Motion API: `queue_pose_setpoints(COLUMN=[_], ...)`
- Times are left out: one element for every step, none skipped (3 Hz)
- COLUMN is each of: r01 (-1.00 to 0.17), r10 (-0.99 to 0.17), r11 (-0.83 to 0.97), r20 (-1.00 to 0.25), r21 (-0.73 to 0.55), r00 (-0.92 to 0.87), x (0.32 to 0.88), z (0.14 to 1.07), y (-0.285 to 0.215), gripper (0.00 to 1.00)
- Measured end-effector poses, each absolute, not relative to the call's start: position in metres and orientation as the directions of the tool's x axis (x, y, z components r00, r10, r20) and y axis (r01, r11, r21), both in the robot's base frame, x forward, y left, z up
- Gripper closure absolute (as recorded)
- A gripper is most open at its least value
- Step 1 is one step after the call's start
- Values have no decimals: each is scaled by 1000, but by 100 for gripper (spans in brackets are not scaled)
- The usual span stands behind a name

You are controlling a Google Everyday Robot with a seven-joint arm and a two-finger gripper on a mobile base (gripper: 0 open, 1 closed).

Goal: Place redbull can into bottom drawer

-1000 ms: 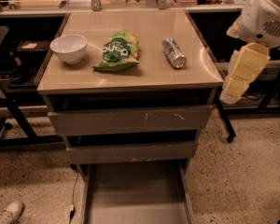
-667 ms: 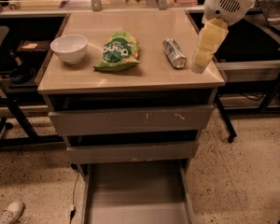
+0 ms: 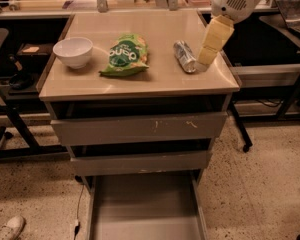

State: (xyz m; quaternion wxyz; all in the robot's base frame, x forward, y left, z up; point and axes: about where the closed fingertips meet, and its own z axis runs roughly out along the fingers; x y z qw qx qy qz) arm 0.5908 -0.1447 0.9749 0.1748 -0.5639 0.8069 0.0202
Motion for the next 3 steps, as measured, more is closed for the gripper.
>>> queue_pose_setpoints(r01=[-894,-860,-828], r10=[-873,-841,-815], r11=[422,489,543], r20=[-331,-339,-325], r21=[-150,-145,-142], r00=[-357,-421,-479], x=[621,652,676], z=[969,963,950], y=[-142,-151,-162], gripper=[0,0,0])
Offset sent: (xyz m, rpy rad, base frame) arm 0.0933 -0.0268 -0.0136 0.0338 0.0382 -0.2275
